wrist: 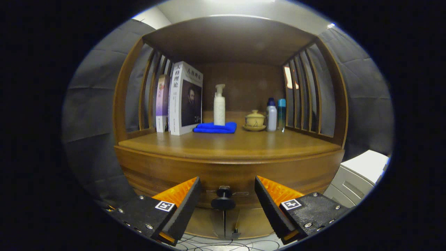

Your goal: Pull open the drawer, take out the items inside it, and place them on the countertop above the cabinet.

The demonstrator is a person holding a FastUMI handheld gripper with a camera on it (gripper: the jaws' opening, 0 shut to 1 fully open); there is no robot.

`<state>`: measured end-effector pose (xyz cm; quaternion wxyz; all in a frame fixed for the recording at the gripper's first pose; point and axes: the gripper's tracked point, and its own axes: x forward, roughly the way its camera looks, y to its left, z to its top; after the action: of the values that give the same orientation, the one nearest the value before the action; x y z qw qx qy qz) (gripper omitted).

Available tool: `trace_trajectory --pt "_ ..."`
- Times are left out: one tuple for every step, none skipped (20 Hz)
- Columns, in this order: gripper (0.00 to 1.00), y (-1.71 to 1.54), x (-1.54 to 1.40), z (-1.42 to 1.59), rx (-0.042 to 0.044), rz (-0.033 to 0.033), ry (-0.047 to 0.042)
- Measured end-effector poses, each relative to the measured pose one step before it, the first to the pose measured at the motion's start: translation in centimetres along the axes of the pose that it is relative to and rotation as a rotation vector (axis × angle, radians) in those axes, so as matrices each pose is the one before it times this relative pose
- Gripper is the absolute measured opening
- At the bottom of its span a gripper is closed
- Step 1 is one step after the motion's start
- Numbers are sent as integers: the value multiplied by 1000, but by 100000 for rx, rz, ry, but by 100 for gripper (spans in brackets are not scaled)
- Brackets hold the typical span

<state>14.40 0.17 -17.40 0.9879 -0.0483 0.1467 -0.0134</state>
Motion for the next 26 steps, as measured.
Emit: trace_trajectory --pt "94 -30 292 -811 841 -163 2180" --pt "92 118 179 -606 1219 119 1750" --pt "89 -1 295 -514 1263 -75 1454" --pt "81 84 179 -441 1165 287 1218" --pt "73 32 273 -188 469 -210 581" --pt "65 402 -100 63 583 1999 3" --pt "57 -4 335 -66 -1003 -923 -52" --pt "49 67 -25 32 -1391 -543 -17" --pt "47 -94 -25 -5 -721 -538 -285" --pt "46 91 52 -90 313 -7 -502" --pt "47 22 71 -138 283 207 386" --pt "47 11 159 -101 348 170 575" --pt "47 -66 -24 -106 701 41 445" --pt "47 66 47 2 -256 192 170" --pt "46 7 -65 -29 -1655 222 418" --pt "40 2 136 -93 -1583 302 533" --pt "38 -32 -28 40 -514 372 1301" --pt "36 39 -218 -230 687 238 836" --pt "36 -31 -372 -66 1330 378 591" --pt "36 -33 -491 -74 709 344 342" --pt "35 -64 -577 -106 -23 178 145" --pt "35 -65 -578 -188 -373 99 350" --pt "35 -59 -801 -105 52 281 113" --pt "35 56 -652 -327 247 515 67" --pt "35 25 -646 -144 3 187 -118" --pt "35 49 -607 -256 -341 22 126"
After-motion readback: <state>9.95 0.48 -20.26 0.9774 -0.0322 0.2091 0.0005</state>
